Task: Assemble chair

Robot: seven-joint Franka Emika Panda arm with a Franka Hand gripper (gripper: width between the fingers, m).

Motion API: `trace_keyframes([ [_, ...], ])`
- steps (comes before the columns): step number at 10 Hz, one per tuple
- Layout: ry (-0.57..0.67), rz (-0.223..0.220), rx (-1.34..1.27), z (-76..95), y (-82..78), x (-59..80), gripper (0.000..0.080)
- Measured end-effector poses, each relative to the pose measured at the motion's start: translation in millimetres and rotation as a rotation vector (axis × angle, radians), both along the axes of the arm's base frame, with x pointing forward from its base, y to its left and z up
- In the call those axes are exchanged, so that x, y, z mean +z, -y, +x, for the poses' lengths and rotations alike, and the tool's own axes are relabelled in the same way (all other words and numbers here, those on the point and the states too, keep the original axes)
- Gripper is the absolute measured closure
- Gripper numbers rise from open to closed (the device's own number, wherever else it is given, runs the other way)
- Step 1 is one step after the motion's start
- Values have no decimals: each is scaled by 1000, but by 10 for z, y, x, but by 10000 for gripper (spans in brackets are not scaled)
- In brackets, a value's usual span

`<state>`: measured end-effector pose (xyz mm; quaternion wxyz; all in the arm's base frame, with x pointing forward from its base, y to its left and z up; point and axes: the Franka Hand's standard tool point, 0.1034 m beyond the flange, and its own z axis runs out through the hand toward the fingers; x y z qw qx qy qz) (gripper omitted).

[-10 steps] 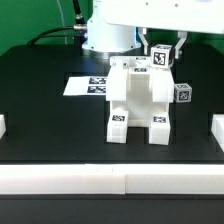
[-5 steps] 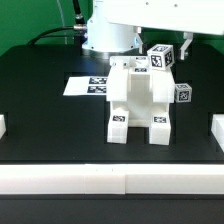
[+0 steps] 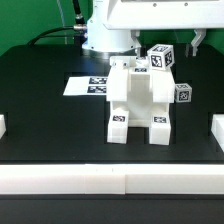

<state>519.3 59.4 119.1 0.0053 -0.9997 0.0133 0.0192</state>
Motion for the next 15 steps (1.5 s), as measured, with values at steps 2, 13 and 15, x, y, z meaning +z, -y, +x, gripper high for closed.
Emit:
trace_keyframes([
  [2,2,6,143,1,7,0,151],
  [13,8,14,593,11,64,-2,518],
  [15,8,13,567,11,65,-1,514],
])
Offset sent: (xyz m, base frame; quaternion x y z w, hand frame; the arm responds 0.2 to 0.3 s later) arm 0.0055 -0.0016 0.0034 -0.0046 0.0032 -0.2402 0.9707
